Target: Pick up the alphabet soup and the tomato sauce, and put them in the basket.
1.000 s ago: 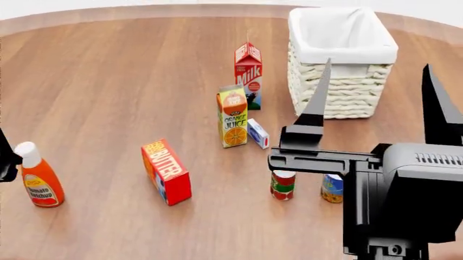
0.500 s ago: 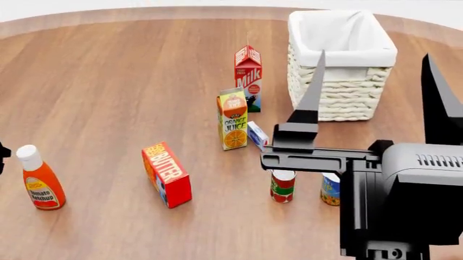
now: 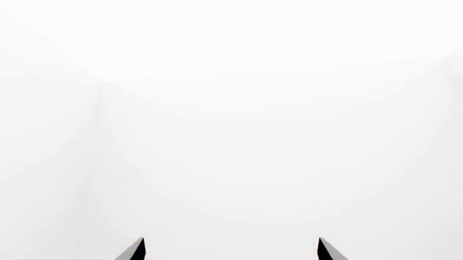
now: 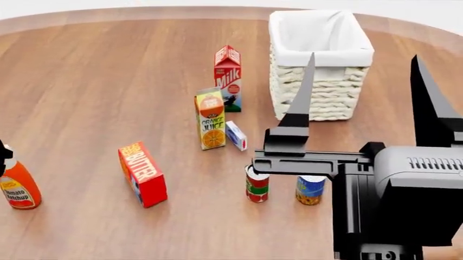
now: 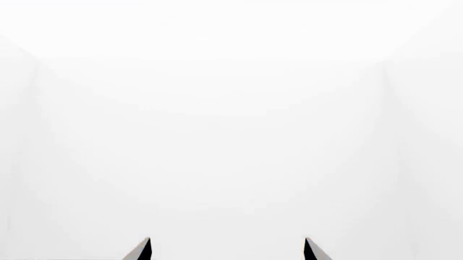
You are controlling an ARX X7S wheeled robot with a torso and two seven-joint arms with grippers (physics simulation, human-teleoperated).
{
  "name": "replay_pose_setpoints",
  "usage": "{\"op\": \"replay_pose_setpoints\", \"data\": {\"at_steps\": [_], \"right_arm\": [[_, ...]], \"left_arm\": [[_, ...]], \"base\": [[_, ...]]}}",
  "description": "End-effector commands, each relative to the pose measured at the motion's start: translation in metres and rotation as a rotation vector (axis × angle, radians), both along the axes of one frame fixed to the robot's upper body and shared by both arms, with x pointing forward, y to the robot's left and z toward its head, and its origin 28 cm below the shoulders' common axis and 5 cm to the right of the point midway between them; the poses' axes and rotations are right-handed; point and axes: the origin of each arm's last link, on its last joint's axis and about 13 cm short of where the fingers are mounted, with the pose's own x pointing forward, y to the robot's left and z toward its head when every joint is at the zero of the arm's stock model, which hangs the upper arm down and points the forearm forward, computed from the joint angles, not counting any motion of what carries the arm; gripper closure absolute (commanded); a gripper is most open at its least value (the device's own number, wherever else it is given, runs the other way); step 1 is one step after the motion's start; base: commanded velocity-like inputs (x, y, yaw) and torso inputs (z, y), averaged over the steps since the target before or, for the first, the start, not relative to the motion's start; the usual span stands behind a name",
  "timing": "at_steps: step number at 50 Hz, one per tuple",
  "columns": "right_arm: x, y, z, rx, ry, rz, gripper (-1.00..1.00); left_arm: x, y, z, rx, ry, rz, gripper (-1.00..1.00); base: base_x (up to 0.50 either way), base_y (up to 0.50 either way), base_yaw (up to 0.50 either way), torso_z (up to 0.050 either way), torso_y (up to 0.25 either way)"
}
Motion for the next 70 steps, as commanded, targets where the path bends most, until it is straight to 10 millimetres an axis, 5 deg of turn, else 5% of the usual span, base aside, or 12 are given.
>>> {"op": "replay_pose_setpoints", "data": {"at_steps": [1,27,70], "right_arm": [[0.0,0.001,0.002,-0.005,0.001,0.008,-1.0],[0.0,0.003,0.001,-0.046,0.002,0.008,-1.0],[-0.002,0.005,-0.002,-0.05,0.004,0.021,-1.0]], "left_arm": [[0.0,0.0,0.0,-0.005,-0.001,-0.004,-1.0],[0.0,-0.002,0.0,-0.003,-0.001,-0.01,-1.0],[-0.002,-0.002,0.0,-0.008,-0.01,-0.015,-1.0]], "base": [[0.0,-0.31,0.0,0.0,0.0],[0.04,-0.14,0.0,0.0,0.0],[0.33,0.0,0.0,0.0,0.0]]}}
